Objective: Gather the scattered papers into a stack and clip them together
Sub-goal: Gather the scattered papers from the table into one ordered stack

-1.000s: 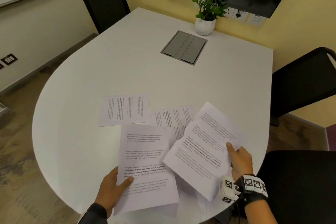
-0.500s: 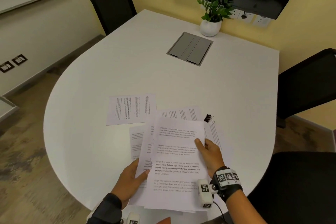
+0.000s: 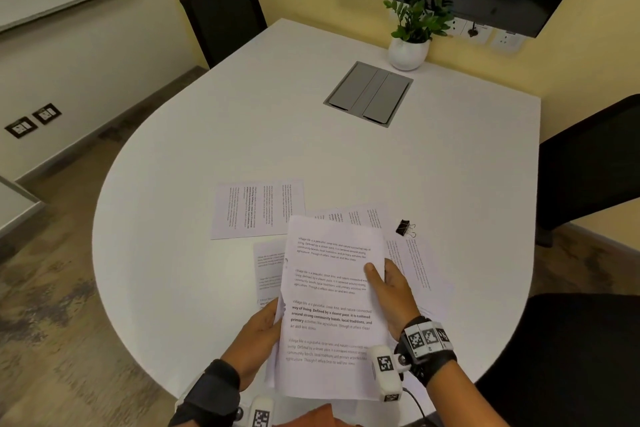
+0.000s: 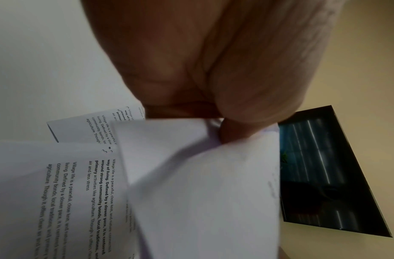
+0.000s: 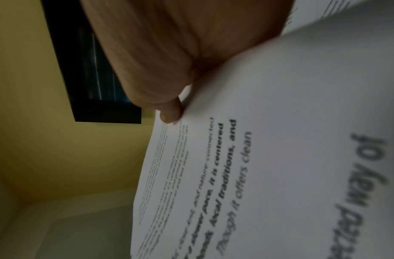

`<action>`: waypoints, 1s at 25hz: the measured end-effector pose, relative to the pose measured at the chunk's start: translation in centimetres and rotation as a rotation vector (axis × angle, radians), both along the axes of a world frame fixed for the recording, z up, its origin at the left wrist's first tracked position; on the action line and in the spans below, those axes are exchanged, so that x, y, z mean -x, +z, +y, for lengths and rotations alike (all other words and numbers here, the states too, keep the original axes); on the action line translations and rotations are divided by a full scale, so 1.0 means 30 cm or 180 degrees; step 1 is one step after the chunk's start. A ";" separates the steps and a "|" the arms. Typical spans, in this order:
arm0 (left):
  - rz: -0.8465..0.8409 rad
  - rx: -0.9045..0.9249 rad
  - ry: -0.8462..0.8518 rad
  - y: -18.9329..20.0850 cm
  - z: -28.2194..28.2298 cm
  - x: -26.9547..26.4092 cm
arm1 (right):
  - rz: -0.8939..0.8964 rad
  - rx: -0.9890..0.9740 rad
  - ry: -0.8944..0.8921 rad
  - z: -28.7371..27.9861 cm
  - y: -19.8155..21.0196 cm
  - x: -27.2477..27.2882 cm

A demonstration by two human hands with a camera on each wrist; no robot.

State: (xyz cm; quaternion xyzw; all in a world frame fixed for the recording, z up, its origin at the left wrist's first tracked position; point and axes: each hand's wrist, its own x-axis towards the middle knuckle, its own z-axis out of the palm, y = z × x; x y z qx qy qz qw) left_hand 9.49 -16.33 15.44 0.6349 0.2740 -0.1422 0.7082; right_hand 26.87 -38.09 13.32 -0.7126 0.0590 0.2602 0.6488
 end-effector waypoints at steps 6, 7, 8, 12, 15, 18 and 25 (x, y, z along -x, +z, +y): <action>0.0604 0.0571 0.0554 0.027 -0.009 -0.027 | -0.0053 -0.0039 -0.0261 0.013 -0.033 -0.008; 0.0635 0.0658 0.0615 0.025 -0.009 -0.033 | -0.0040 -0.0053 -0.0295 0.015 -0.034 -0.009; 0.0616 0.0664 0.0623 0.020 -0.009 -0.034 | -0.0031 -0.0090 -0.0309 0.019 -0.037 -0.007; 0.0377 0.0040 0.0211 -0.046 0.003 -0.023 | 0.0075 -0.0206 -0.0273 0.017 -0.086 -0.015; 0.0406 -0.0408 0.0279 -0.085 0.003 -0.030 | 0.0247 0.0210 -0.0117 -0.009 -0.164 -0.063; 0.0501 -0.0591 0.0472 -0.114 0.022 -0.018 | 0.0248 0.1403 0.0024 -0.103 -0.293 -0.149; 0.0626 -0.1223 0.0466 -0.136 0.057 0.017 | 0.0787 0.3309 -0.0296 -0.354 -0.455 -0.342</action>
